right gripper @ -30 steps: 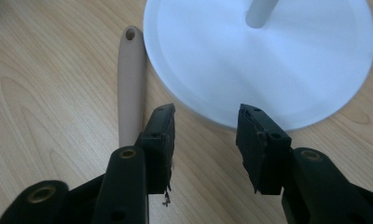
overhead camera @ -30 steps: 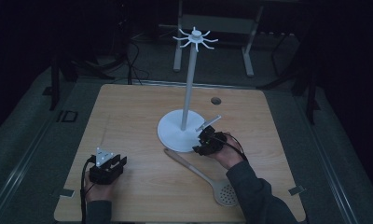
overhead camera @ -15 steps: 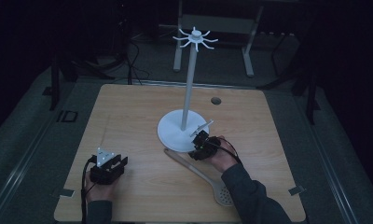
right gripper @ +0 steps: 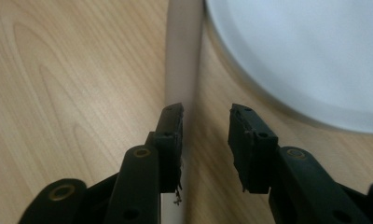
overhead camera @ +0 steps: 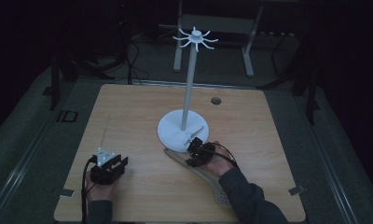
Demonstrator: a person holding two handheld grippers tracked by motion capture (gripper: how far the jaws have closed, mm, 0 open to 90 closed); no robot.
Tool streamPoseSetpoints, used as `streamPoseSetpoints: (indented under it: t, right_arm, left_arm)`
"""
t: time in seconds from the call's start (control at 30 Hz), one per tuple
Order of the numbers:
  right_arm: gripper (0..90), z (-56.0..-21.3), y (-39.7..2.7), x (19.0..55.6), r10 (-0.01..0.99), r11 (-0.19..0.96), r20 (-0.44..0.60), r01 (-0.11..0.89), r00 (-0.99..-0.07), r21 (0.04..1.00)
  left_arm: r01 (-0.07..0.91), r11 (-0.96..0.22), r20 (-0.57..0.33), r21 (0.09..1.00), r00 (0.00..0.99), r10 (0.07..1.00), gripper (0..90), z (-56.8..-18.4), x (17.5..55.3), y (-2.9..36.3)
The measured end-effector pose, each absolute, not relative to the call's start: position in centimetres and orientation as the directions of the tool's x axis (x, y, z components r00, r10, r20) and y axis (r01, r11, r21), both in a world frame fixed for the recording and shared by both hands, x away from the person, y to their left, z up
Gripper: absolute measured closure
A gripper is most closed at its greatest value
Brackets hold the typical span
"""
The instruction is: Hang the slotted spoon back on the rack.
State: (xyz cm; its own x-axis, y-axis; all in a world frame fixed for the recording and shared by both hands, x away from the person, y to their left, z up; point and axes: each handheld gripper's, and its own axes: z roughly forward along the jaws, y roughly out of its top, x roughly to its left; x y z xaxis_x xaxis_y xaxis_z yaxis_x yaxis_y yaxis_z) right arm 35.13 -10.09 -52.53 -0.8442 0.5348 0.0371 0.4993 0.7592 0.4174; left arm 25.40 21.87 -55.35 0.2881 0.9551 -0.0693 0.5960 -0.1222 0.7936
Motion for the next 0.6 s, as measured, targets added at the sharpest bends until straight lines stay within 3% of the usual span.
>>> streamPoseSetpoints:
  t: [0.37,0.43,0.6]
  right_arm:
    - [66.6,-53.3,-9.5,35.0,0.517,0.779,0.078,0.507,-0.852,0.368]
    - [72.2,-53.8,-9.3,35.1,0.516,0.782,0.103,0.517,-0.85,0.347]
    - [72.5,-54.0,-8.8,35.1,0.516,0.793,0.087,0.514,-0.852,0.327]
  left_arm:
    - [0.599,-0.121,-0.07,0.792,0.285,0.956,65.7,-55.4,25.4,21.9]
    - [0.6,-0.12,-0.071,0.791,0.284,0.956,65.7,-55.4,25.4,21.9]
    - [0.6,-0.116,-0.073,0.792,0.28,0.957,65.7,-55.4,25.4,21.9]
